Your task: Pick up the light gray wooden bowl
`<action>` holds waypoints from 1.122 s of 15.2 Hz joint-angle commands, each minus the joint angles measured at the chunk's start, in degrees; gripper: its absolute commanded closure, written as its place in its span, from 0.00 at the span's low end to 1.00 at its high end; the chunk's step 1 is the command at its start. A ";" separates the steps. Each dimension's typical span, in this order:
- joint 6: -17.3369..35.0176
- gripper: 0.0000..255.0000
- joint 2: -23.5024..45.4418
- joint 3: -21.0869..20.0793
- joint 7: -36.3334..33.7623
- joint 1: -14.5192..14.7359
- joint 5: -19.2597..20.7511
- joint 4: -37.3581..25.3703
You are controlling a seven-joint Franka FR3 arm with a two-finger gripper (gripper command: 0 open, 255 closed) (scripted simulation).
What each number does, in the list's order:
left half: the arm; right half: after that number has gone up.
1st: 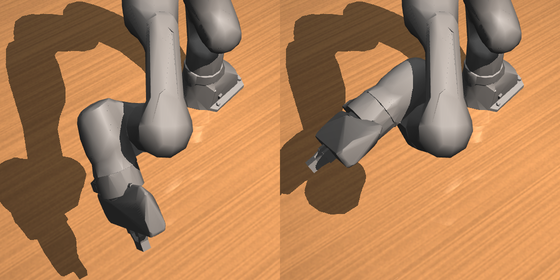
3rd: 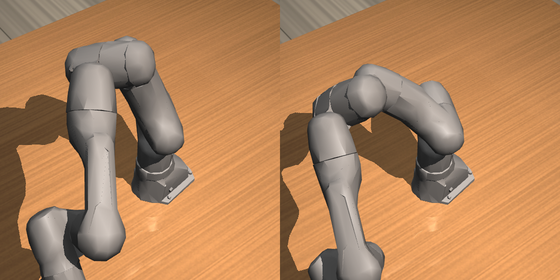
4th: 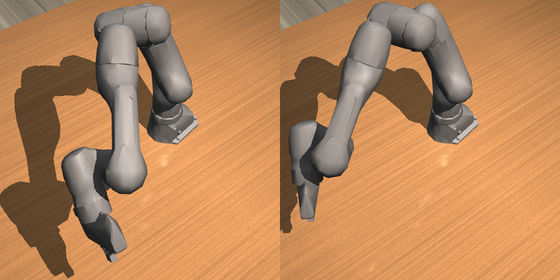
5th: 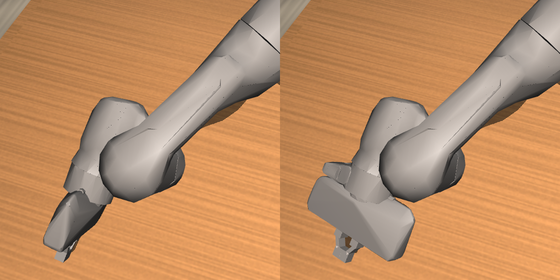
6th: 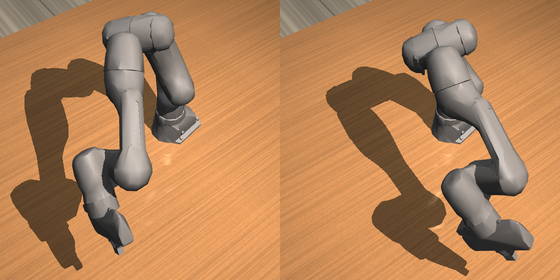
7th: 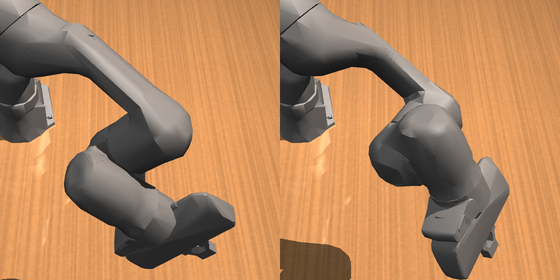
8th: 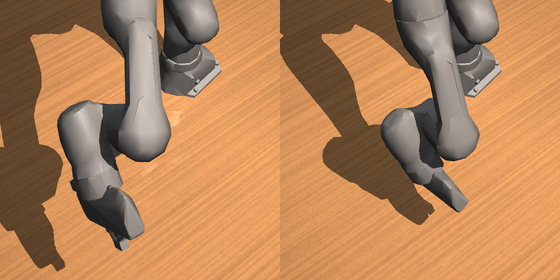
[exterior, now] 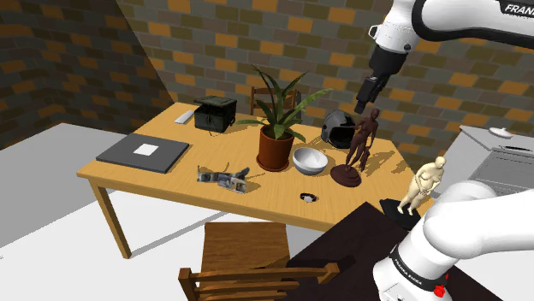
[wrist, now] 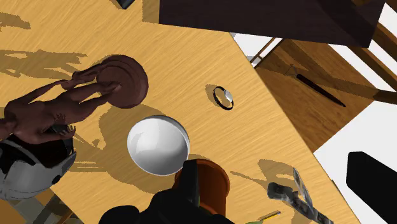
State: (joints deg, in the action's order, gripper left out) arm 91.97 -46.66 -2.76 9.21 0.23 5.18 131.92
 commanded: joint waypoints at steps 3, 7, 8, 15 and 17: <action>3.71 0.00 1.90 0.32 -0.28 -0.38 0.43 2.05; 11.18 0.00 6.62 0.96 -0.91 -1.22 1.37 5.28; 13.05 0.00 7.99 1.11 -1.09 -1.45 1.62 5.90; 25.85 0.00 19.47 2.12 -2.54 -3.22 3.54 8.05; 29.32 0.00 23.28 2.36 -3.03 -3.76 4.15 7.95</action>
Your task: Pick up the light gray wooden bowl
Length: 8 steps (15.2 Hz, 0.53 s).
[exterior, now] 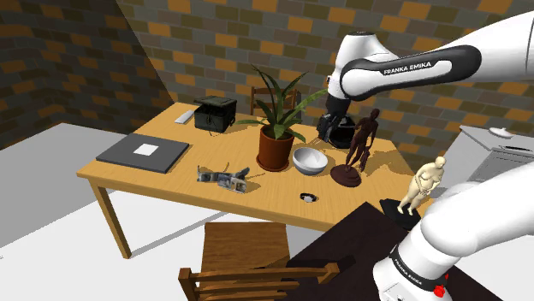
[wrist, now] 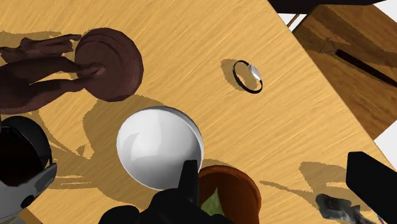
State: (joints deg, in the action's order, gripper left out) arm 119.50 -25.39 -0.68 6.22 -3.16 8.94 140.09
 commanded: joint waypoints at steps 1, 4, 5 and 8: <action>3.47 0.00 3.98 0.42 -0.31 -0.64 0.71 -0.39; 8.28 0.00 10.14 0.81 -1.16 -1.42 1.72 -1.38; 9.78 0.00 12.26 0.96 -1.46 -1.66 2.07 -1.87; 13.98 0.00 18.75 1.39 -2.39 -2.36 3.12 -3.79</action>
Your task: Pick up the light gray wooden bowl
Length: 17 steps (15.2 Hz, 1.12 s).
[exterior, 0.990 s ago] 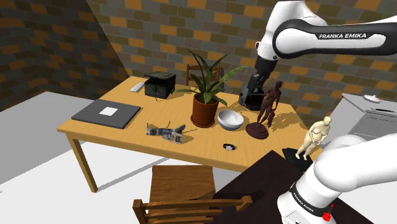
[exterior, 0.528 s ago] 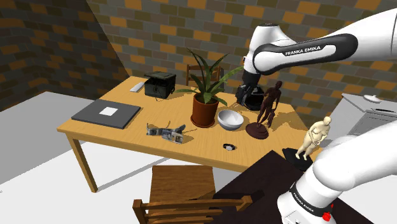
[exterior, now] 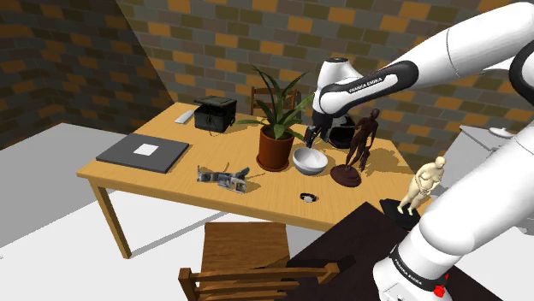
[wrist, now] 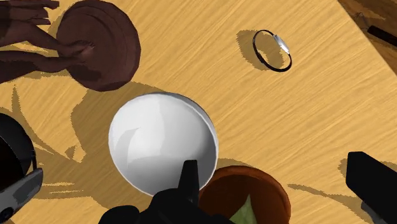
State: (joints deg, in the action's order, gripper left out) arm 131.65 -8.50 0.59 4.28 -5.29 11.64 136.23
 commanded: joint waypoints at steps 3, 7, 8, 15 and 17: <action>5.51 0.00 8.49 0.61 -1.39 -0.84 1.43 -2.52; 9.52 0.00 17.42 1.35 -2.51 -1.48 2.57 -6.96; 10.37 0.00 19.65 1.54 -2.75 -1.62 2.79 -8.24; 14.15 0.00 33.56 2.69 -3.70 -2.39 3.37 -17.71; 15.30 0.00 34.81 2.82 -4.04 -2.33 3.60 -17.80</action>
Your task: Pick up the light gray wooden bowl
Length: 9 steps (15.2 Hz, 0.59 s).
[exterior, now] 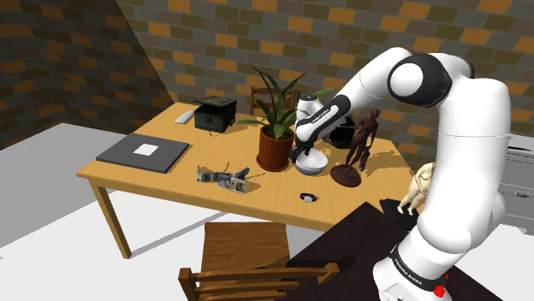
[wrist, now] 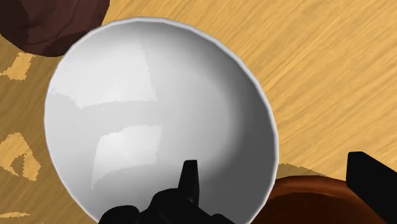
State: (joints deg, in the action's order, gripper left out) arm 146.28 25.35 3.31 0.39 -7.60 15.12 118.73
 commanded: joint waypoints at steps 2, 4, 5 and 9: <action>1.79 0.00 2.24 0.25 -0.49 0.06 0.35 -0.44; 2.90 0.00 3.54 0.40 -0.83 0.14 0.57 -0.63; 3.75 0.00 4.59 0.52 -1.10 0.21 0.74 -0.81; 3.74 1.00 4.64 0.52 -1.06 0.19 0.73 -0.89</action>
State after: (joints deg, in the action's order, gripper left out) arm 149.98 29.91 3.82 -0.66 -7.41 15.84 117.89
